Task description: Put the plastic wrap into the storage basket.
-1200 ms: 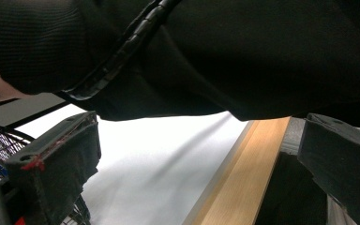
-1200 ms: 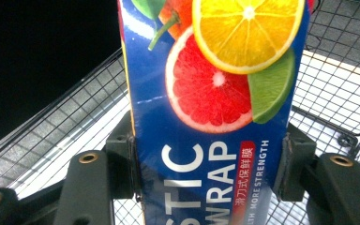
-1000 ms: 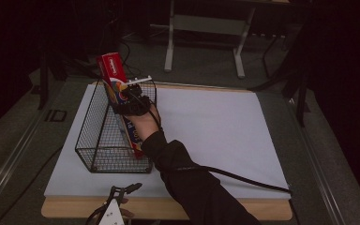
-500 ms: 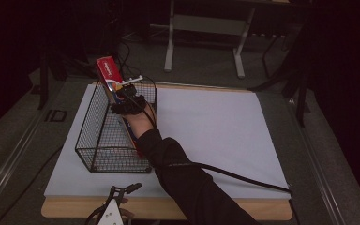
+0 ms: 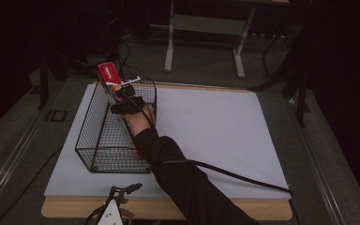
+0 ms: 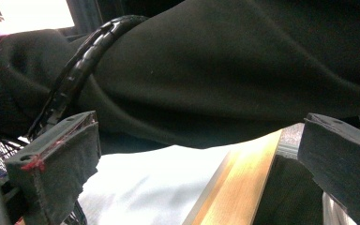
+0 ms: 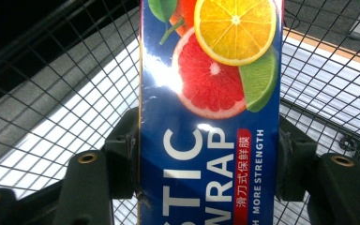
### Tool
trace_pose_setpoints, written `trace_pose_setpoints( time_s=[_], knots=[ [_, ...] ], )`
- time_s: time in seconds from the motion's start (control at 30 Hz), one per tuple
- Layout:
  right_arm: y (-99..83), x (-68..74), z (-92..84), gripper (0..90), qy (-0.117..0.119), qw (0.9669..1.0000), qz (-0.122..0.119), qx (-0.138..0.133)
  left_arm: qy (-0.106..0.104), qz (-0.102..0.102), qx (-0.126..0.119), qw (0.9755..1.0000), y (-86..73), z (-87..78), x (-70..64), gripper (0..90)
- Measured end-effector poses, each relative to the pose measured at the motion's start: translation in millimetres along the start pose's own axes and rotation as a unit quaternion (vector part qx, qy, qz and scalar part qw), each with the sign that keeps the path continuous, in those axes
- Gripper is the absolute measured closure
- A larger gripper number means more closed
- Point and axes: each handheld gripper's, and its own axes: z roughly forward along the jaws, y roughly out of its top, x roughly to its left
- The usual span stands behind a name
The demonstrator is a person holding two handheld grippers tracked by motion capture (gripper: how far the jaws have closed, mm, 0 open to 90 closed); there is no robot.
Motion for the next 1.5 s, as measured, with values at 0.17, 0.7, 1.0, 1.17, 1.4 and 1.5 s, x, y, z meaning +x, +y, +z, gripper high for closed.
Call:
trace_pose_setpoints(
  time_s=[0.17,0.7,1.0,1.17,1.4,1.5],
  knots=[
    [1.1,0.7,4.4,38.4,-0.002,0.9999,-0.01,0.007,0.0,0.0,0.0,1.0,-0.2,0.0,0.7,0.1],
    [3.6,7.1,-11.3,20.5,-0.007,0.9981,-0.062,-0.005,-0.002,0.002,0.005,1.0,-0.6,1.3,0.3,0.1],
    [3.8,-2.2,-38.1,12.0,0.03,0.9964,-0.079,0.007,-0.001,0.001,0.008,1.0,-1.2,2.7,0.4,0.1],
    [1.7,-9.2,-62.3,13.2,0.04,0.9948,-0.093,-0.015,0.0,0.001,0.012,0.9999,-1.6,4.5,0.6,0.1],
    [-5.8,-20.7,-94.9,13.2,0.031,0.992,-0.116,-0.038,0.0,0.0,0.014,0.9999,-2.0,6.4,0.7,0.1],
    [-8.3,-28.3,-106.9,13.5,0.032,0.9915,-0.119,-0.043,0.001,0.001,0.016,0.9999,-2.2,6.9,0.7,0.1]
  ],
)
